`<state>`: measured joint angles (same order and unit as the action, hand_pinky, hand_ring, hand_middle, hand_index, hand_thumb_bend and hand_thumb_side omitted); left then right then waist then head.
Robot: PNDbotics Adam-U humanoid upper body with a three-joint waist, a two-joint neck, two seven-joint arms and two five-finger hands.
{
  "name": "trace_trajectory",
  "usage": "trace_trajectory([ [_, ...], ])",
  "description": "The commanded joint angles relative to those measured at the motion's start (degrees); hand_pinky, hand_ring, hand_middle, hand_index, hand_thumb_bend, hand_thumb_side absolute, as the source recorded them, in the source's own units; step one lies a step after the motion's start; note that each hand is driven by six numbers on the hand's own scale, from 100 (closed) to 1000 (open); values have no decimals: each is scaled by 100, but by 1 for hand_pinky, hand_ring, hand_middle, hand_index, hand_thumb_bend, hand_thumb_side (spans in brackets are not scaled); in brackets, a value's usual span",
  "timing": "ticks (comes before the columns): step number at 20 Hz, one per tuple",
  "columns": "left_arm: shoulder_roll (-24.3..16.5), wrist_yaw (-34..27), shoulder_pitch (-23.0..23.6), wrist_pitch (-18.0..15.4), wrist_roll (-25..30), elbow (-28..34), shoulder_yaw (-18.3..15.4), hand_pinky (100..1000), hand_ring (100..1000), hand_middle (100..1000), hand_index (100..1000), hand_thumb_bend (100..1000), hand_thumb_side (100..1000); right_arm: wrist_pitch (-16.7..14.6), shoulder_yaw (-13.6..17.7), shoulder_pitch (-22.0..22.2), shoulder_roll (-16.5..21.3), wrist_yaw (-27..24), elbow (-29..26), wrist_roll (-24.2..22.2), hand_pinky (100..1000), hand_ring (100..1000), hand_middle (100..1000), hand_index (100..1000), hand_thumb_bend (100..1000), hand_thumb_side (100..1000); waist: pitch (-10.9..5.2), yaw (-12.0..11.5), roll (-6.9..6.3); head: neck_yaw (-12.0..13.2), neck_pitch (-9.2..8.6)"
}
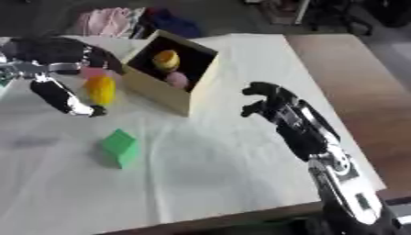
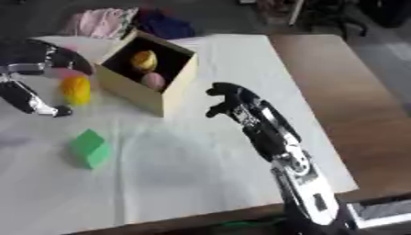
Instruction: Pick up objects on the table and place them in the box.
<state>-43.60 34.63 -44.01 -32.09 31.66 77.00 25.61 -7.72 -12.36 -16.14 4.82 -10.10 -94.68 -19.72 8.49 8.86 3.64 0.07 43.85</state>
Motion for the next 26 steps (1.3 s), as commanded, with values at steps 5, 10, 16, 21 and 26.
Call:
trace_trajectory([
  [5,-200,121,96,-1868,2023,298,170,856,824,876,924,582,575,-2,53,-85,69,22,-84,29,836,635,788,853,100,679,-84,7,-86,-3,27],
  [10,-268,302,258,-1984,2031,386,285,856,820,863,911,599,513,-2,51,-90,73,24,-83,25,836,634,788,853,100,679,-78,4,-87,11,27],
  [16,-376,326,376,-1988,2031,521,399,855,817,855,905,600,528,-3,47,-92,76,28,-83,19,836,634,788,853,100,679,-67,2,-96,20,27],
  [21,-337,401,460,-1988,2031,482,505,853,810,839,891,582,532,-5,47,-102,66,30,-86,15,836,633,788,853,100,679,-62,21,-97,4,27],
  [26,-285,464,519,-1988,2031,425,589,847,796,814,866,563,473,-4,42,-106,60,32,-88,8,836,633,788,852,100,679,-57,24,-99,-3,27],
])
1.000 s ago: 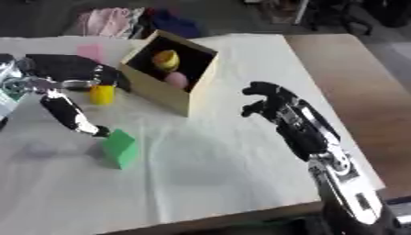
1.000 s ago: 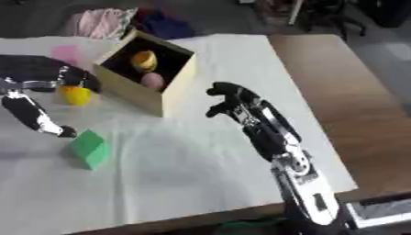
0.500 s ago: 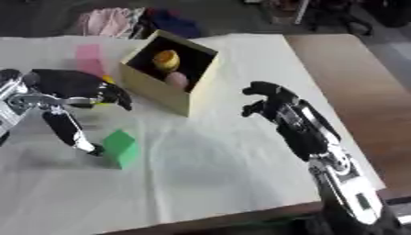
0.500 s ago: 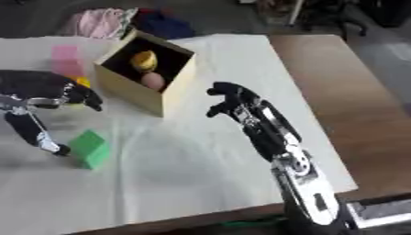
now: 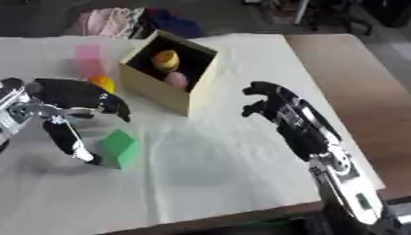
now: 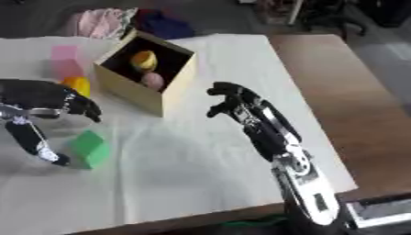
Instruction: Pick up objects on the table and place them in the box.
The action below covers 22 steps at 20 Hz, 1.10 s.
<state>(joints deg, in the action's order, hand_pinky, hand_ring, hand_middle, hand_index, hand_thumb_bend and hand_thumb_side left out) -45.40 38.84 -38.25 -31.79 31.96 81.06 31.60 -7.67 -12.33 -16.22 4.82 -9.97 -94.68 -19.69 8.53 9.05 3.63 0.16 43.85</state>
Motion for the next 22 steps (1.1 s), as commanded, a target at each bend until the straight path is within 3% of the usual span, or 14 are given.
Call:
trace_trajectory([
  [1,-91,46,-50,-2018,2001,8,-2,846,791,803,854,548,450,-9,40,-99,58,18,-88,6,836,633,788,852,100,679,-61,6,-98,-13,27],
  [6,-14,-55,-32,-2018,2001,-92,-50,826,741,718,772,434,408,-9,45,-100,56,19,-88,10,836,633,788,852,100,678,-66,-2,-91,-23,27],
  [9,20,-343,-33,-1941,1968,-182,-248,772,612,546,617,280,357,-9,52,-97,57,21,-85,18,836,632,788,852,100,680,-67,-15,-86,-36,27],
  [11,18,-583,-41,-1810,1901,-208,-359,758,584,507,575,248,346,-8,55,-96,59,22,-83,25,836,632,788,852,100,679,-70,-20,-85,-46,27],
  [18,-191,-1040,-335,-1379,1599,73,-860,759,585,510,578,262,356,-8,59,-81,66,22,-78,32,837,631,788,852,100,680,-90,-40,-85,-70,27],
  [22,-81,-871,-765,-1128,1270,-66,-1176,761,609,541,605,292,368,-4,44,-68,63,18,-67,23,837,631,788,852,100,681,-99,-49,-73,-59,27],
])
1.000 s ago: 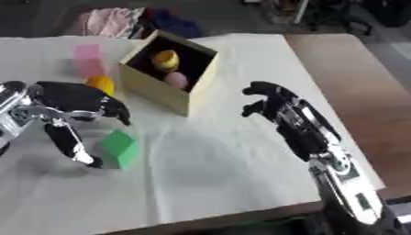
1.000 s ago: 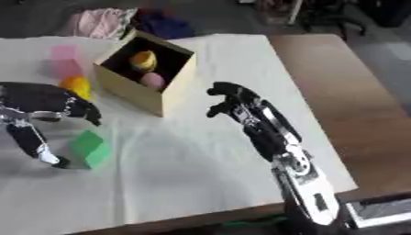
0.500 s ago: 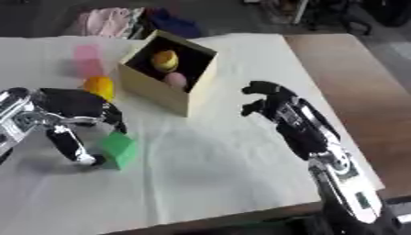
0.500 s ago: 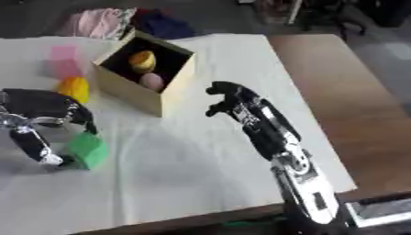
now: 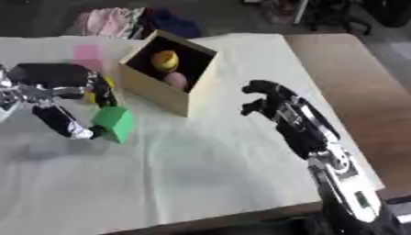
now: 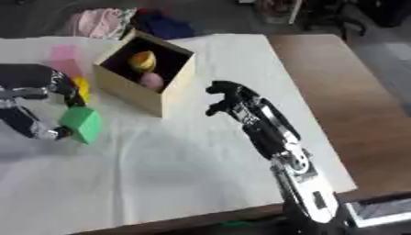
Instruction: Pick up objects on the table and place them in the box.
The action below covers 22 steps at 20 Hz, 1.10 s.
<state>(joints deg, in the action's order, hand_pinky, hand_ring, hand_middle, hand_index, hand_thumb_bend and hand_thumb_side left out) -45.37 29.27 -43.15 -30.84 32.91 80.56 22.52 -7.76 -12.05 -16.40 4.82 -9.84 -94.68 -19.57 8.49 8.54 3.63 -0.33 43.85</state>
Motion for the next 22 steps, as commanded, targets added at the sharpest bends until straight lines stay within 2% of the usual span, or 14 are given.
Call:
trace_trajectory([
  [1,25,228,-430,-1147,1043,-144,-366,760,612,551,615,278,357,7,6,-48,57,2,-64,3,837,631,788,852,100,681,-100,6,-66,-2,27],
  [8,1045,1431,-1246,-905,-80,-1430,-763,764,648,608,673,221,314,32,-95,-49,-17,-38,-50,-92,837,631,787,851,100,684,-104,92,-11,117,27],
  [12,1616,2220,-1504,-829,-852,-2088,-970,767,664,632,697,219,288,54,-174,-64,-77,-69,-43,-175,837,631,787,849,100,686,-100,176,24,213,27],
  [14,1840,2598,-1571,-745,-1334,-2352,-1060,770,681,675,730,232,280,64,-205,-73,-104,-84,-42,-212,837,631,787,848,100,686,-94,219,36,262,27],
  [18,2098,3276,-1584,-584,-2270,-2681,-1117,776,713,763,806,249,265,76,-230,-94,-146,-106,-46,-252,837,631,787,847,100,686,-87,278,49,302,27],
  [21,2158,3621,-1542,-475,-2760,-2809,-1114,797,753,822,890,357,277,78,-229,-100,-155,-111,-48,-257,837,631,787,847,100,685,-90,284,52,288,27],
  [22,2160,3710,-1528,-447,-2871,-2842,-1115,799,754,828,901,357,274,79,-228,-100,-156,-110,-47,-256,837,631,787,847,100,685,-92,280,53,284,27],
])
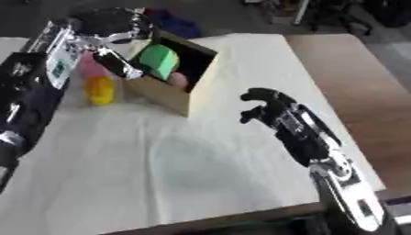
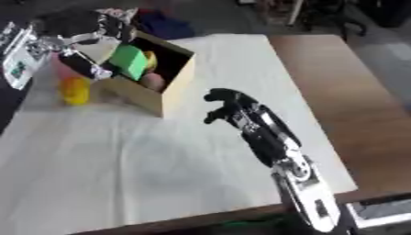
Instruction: Pick up objects on the table and place them in the box.
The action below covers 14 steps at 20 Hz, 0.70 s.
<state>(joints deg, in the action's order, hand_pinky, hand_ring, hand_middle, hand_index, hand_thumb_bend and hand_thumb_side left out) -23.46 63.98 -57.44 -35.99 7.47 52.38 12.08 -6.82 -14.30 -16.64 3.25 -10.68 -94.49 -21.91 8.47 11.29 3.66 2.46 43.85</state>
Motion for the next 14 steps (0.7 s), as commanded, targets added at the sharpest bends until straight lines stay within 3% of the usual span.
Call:
trace_trajectory([
  [1,-31,306,-88,83,-410,-55,-75,802,759,836,913,373,274,-15,-3,-75,1,-26,-67,-22,837,631,787,847,100,685,-93,3,51,2,27],
  [6,-98,397,-53,98,-503,-131,-123,822,785,889,960,460,265,-16,1,-65,17,-23,-61,-23,838,631,788,846,100,685,-102,-39,58,-15,27],
  [10,-295,97,-9,-70,-363,-1,-94,813,752,836,916,384,259,-25,22,-59,35,-11,-57,-7,838,631,788,847,100,684,-112,-86,50,-63,27],
  [14,-746,-651,25,-252,237,309,-72,806,731,797,882,330,255,-34,62,-42,79,9,-51,30,838,631,788,847,100,685,-120,-167,13,-159,27],
])
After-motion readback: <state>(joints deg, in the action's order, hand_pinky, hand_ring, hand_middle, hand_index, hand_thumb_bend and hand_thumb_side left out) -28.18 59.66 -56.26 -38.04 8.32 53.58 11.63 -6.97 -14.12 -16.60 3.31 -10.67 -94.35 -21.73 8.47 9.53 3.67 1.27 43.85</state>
